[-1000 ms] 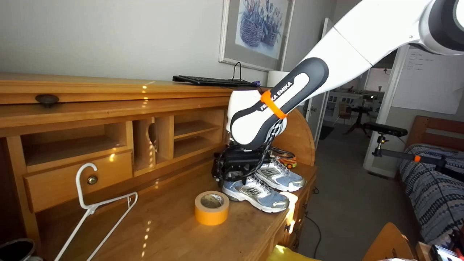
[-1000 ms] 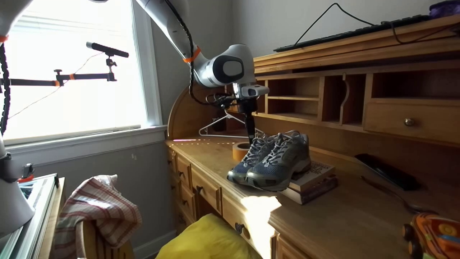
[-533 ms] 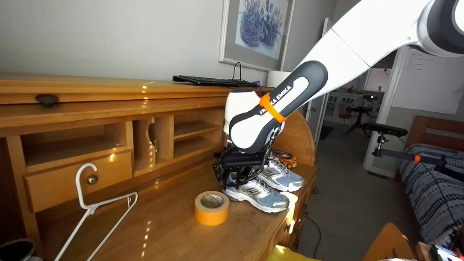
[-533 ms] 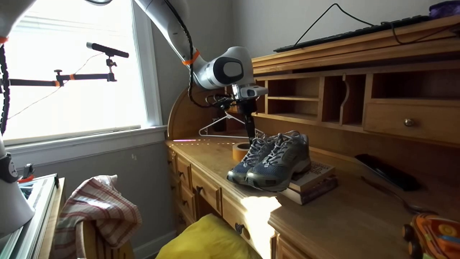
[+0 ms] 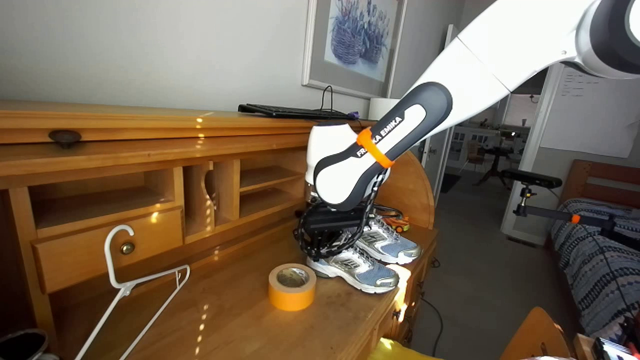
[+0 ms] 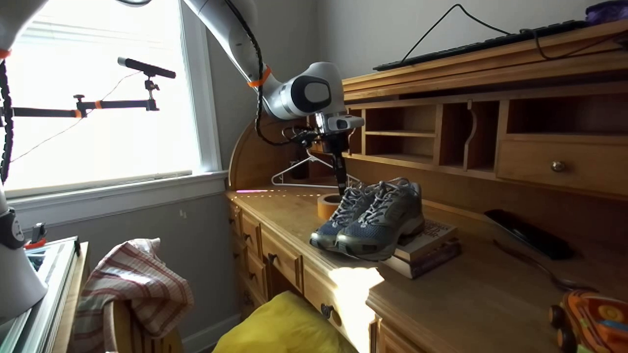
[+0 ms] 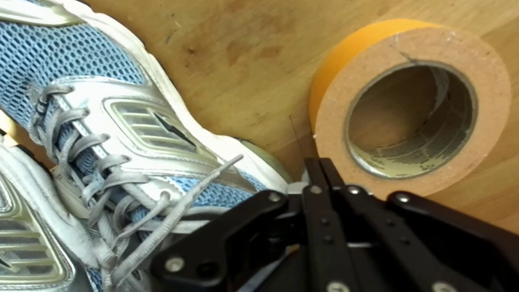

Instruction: Untie the laces of the shoe on the left

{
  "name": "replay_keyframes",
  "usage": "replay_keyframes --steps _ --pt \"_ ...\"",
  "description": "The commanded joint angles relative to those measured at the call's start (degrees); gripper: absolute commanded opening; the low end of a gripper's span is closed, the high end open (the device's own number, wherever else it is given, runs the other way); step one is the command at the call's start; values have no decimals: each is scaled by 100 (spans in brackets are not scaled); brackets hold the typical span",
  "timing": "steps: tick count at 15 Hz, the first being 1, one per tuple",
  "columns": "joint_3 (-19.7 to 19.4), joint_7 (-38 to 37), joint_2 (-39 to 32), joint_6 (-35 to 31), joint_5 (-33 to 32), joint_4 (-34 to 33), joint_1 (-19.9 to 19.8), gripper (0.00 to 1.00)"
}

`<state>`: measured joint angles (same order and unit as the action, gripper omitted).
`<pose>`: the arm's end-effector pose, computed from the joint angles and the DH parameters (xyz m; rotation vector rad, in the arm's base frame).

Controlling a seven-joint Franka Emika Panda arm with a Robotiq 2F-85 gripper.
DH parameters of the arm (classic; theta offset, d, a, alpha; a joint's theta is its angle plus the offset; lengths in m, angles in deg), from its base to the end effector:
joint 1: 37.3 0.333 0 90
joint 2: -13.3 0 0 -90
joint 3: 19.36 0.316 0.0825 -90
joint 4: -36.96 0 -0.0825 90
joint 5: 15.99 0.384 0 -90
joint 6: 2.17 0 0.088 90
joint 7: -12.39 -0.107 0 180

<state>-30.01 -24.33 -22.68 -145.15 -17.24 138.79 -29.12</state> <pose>0.6696 -0.0179 0.2187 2.9002 -0.9402 0.1998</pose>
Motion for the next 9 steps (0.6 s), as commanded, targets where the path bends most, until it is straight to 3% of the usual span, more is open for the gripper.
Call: replay_keyframes --steps 1,9 --pt "344 885 429 367 -78 123 -96 34" --pt "771 3215 746 1184 -199 6 -434 95"
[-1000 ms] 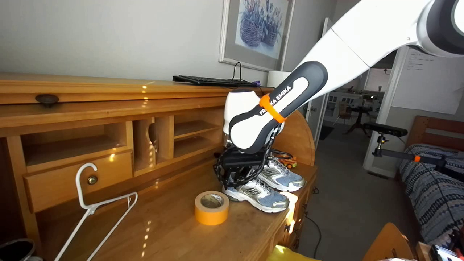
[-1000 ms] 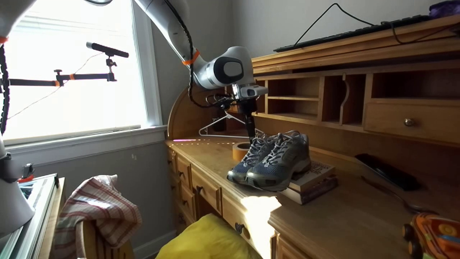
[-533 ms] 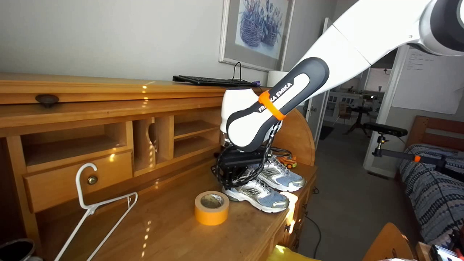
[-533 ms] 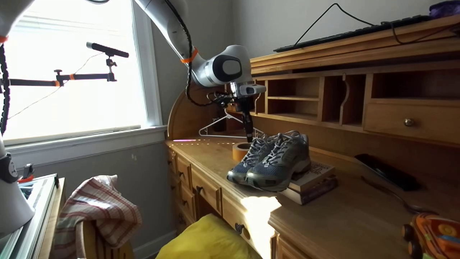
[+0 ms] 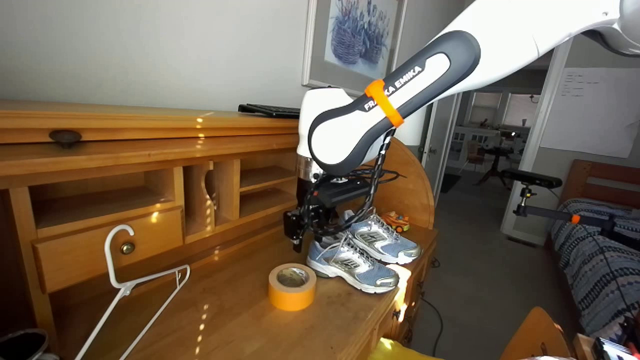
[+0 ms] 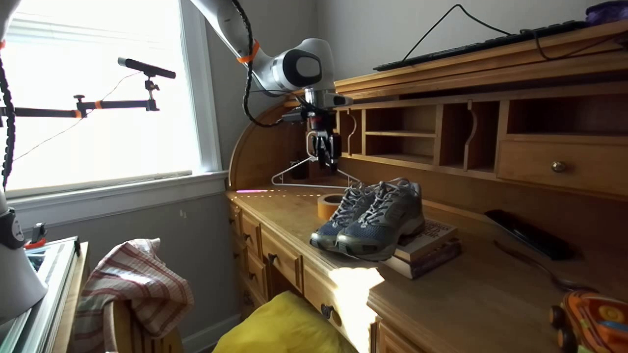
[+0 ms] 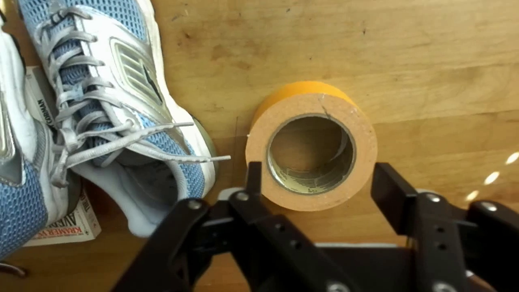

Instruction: Untie the laces of the shoe on the left

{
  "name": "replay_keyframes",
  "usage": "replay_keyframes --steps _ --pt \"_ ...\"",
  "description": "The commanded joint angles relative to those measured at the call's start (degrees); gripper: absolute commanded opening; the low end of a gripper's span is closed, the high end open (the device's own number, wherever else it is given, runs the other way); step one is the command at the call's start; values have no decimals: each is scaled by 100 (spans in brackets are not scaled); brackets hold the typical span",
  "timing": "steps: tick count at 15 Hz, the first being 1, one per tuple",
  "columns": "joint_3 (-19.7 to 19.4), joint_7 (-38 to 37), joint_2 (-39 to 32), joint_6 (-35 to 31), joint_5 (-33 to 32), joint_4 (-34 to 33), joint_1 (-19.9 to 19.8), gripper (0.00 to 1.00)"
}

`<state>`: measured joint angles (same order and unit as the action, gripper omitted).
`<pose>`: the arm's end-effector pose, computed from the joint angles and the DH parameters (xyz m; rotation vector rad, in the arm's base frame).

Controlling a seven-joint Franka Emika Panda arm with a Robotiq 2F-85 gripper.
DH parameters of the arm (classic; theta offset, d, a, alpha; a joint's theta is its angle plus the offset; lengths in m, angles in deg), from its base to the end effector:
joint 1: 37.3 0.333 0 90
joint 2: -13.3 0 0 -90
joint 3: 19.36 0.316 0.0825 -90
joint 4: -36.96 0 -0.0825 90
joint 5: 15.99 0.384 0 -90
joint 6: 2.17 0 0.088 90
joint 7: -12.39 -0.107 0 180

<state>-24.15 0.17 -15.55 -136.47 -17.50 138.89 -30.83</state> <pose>0.6635 0.0238 0.2813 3.0792 -0.2384 0.1075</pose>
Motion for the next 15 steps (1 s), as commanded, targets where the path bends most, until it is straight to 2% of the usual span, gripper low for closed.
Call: replay_keyframes --steps 1,7,15 --pt "221 1072 16 401 -202 -32 -328 99" --pt "324 2637 -189 579 -704 -160 -582 100" --pt "385 4173 -545 270 -1777 -299 -644 100"
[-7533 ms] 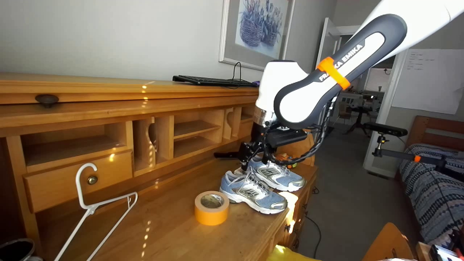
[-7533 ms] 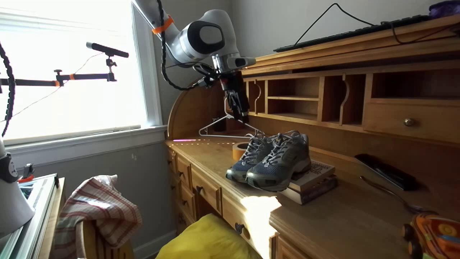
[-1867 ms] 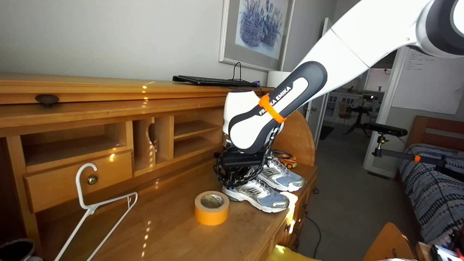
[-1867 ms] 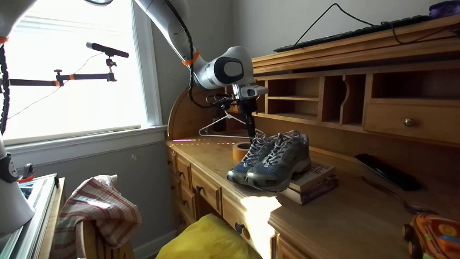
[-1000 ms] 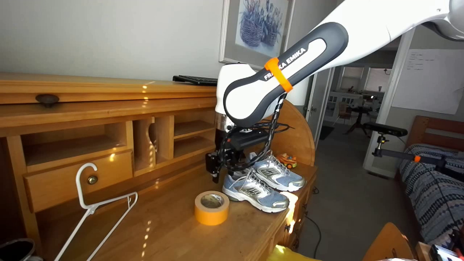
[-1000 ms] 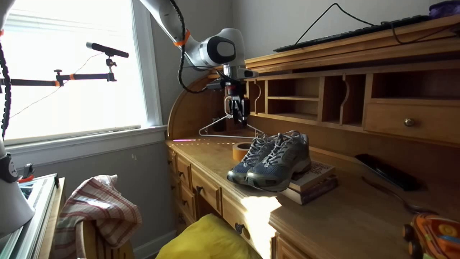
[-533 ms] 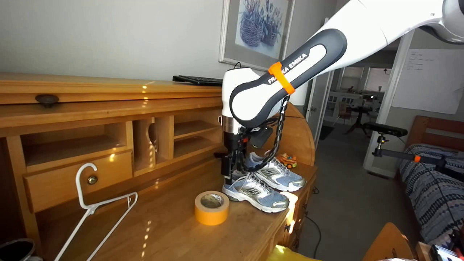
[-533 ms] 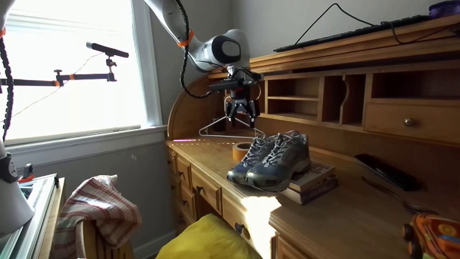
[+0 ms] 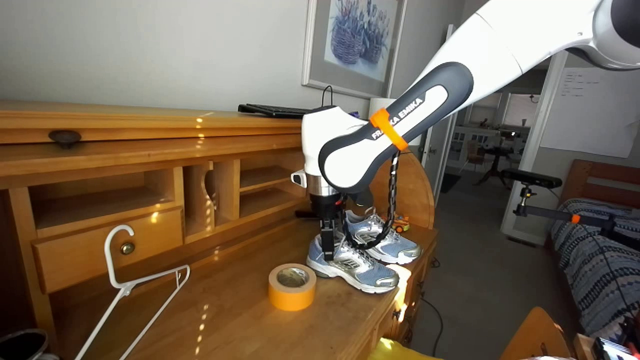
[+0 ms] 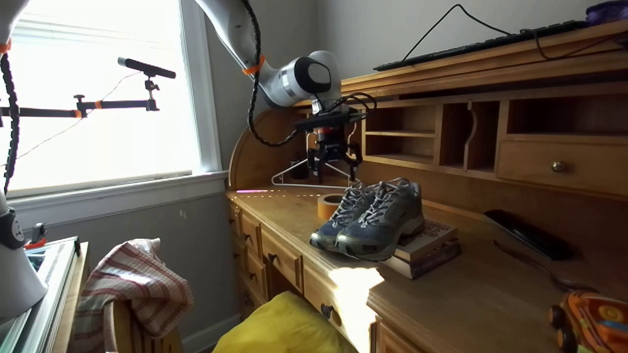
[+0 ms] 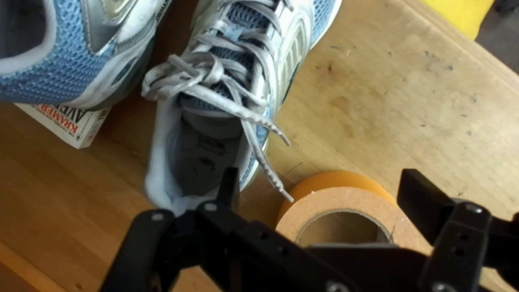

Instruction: Untie the laces of the shoe on the left

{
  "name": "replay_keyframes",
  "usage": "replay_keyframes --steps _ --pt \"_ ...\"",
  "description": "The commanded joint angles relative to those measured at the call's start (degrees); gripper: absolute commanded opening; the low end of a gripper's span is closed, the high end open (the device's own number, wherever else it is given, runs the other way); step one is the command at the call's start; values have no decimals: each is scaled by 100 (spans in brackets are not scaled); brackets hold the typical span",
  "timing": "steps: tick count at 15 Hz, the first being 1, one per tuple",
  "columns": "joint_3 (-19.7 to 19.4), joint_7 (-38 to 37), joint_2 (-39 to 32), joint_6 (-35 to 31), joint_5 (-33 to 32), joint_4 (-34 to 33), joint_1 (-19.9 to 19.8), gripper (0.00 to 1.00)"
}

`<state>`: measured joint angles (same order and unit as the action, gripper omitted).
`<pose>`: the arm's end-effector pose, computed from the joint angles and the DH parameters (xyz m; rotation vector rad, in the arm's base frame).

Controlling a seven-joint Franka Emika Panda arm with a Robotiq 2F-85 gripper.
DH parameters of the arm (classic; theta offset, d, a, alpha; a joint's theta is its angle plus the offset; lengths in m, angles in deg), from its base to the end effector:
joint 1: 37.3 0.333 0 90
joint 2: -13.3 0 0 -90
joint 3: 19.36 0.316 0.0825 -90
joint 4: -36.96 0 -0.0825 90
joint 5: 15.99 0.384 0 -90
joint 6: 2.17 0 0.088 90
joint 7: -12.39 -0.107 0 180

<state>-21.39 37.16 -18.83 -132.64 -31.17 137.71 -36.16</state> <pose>0.6594 -0.0147 0.2462 2.8064 0.8662 -0.1321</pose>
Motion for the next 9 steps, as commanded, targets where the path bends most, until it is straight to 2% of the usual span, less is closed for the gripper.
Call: replay_keyframes --steps 1,2,9 --pt "83 412 -279 -138 -493 -244 -81 100" --pt "128 215 -89 -30 -313 -73 -109 100" --pt "161 345 -128 -287 -422 8 -150 100"
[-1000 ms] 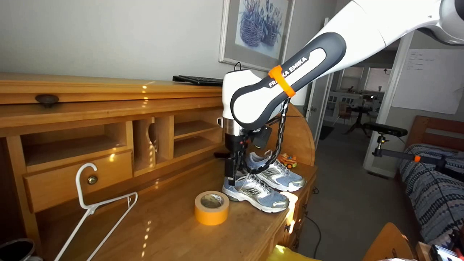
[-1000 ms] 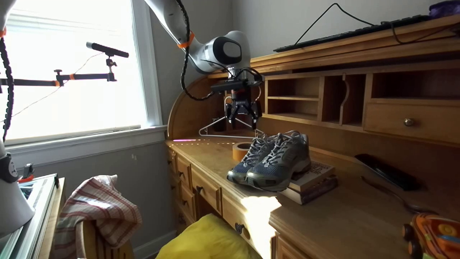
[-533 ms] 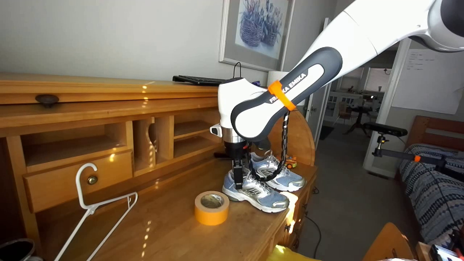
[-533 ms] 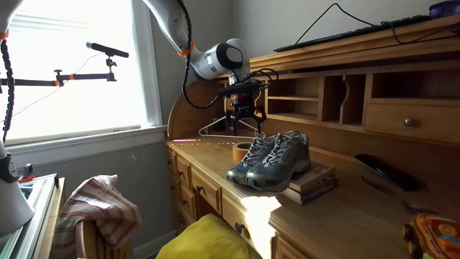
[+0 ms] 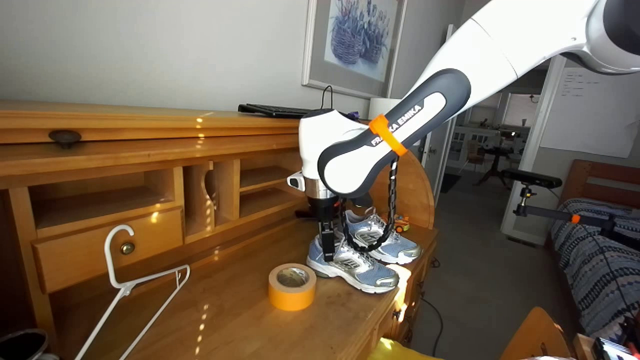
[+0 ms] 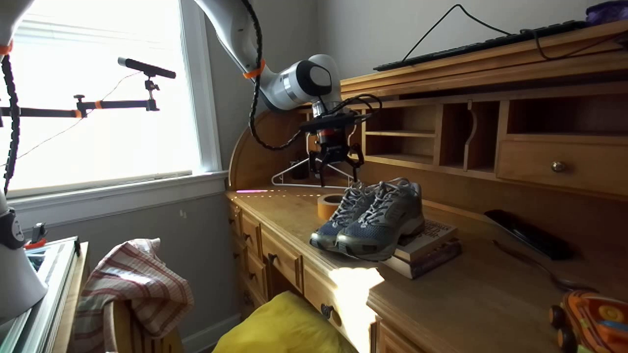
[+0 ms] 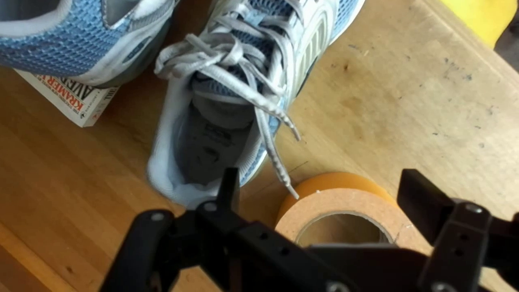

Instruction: Untie the laces of the shoe on the left

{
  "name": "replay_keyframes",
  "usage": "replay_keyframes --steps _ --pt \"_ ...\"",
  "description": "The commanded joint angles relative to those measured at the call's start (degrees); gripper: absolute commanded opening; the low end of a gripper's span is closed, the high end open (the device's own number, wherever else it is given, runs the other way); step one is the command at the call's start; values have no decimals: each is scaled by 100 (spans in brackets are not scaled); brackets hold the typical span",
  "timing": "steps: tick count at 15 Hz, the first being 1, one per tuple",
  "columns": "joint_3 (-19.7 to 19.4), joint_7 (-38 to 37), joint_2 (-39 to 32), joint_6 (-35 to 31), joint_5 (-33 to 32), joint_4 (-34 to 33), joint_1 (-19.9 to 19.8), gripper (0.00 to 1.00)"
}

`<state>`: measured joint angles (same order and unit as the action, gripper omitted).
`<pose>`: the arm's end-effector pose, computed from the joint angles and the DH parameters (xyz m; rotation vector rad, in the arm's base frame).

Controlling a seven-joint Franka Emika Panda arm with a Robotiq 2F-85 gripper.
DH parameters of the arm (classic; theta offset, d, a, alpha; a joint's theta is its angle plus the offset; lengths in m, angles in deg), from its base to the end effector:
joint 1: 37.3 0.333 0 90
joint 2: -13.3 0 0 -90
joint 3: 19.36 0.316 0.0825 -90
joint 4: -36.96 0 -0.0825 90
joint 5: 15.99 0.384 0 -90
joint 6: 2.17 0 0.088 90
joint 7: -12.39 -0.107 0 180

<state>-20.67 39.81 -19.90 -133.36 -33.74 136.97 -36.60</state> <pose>0.6633 -0.0126 0.2404 2.7457 0.9722 -0.1363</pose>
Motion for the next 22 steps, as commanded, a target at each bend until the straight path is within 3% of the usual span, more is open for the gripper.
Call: replay_keyframes --steps 1,11,12,13,22 --pt "99 155 -27 -308 -196 103 -123 100" --pt "187 566 -179 -951 -281 263 -225 100" --pt "195 595 -189 -968 -278 277 -228 84" --pt "194 620 -202 -980 -280 293 -227 74" --pt "86 436 -171 -914 -334 296 -154 2"
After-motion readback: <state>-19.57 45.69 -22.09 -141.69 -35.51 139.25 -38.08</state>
